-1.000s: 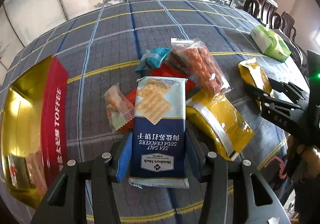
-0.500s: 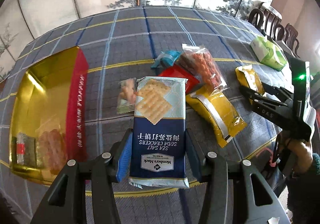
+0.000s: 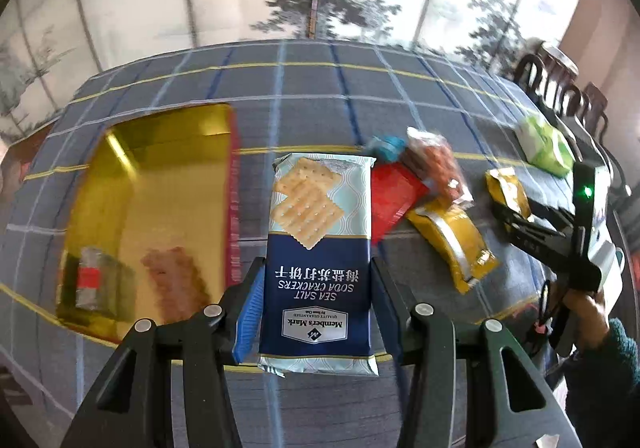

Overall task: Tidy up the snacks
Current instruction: 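Carry the cracker pack into the gold tin and open the left tool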

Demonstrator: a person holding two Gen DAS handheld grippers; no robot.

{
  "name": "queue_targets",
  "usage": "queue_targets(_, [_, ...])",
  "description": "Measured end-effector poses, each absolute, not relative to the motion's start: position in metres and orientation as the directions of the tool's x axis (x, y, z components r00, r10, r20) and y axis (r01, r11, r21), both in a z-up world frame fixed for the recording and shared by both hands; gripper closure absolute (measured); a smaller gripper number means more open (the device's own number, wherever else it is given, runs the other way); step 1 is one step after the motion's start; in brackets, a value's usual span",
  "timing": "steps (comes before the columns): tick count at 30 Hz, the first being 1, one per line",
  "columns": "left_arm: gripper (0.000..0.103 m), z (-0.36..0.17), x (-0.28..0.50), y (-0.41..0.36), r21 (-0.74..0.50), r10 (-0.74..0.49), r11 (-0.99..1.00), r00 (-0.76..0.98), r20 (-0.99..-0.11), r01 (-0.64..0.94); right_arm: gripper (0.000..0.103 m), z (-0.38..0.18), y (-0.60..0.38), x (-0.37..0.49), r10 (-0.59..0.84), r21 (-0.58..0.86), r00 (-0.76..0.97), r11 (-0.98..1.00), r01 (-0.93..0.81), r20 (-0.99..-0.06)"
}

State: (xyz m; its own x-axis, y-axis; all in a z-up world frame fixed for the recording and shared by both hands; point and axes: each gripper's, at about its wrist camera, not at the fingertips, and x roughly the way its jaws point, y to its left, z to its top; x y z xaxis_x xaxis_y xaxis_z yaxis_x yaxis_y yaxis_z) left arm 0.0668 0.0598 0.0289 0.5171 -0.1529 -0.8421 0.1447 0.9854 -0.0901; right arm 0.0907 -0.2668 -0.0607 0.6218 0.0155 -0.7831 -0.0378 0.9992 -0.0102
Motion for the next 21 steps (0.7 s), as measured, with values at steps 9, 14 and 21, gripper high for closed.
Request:
queue_targets(9, [0.057,0.033,0.071,0.129,-0.054,-0.039,0.999,0.551,-0.834,-0.010,0.038,-0.061,-0.266,0.091,0.015,-0.011,0.621,0.999,-0.038,-0.783])
queue_targets(14, [0.057,0.027,0.075,0.164,-0.028,0.025,0.996,0.542,-0.840,-0.090,0.038,-0.060,-0.266,0.091,0.010,-0.012,0.621,0.999,-0.031,-0.784])
queue_targets(21, [0.057,0.012,0.079,0.195,0.004,0.072,0.991,0.512,-0.856,-0.133,0.038,-0.059,-0.270,0.093,-0.002,-0.012,0.607,1.000,-0.013,-0.795])
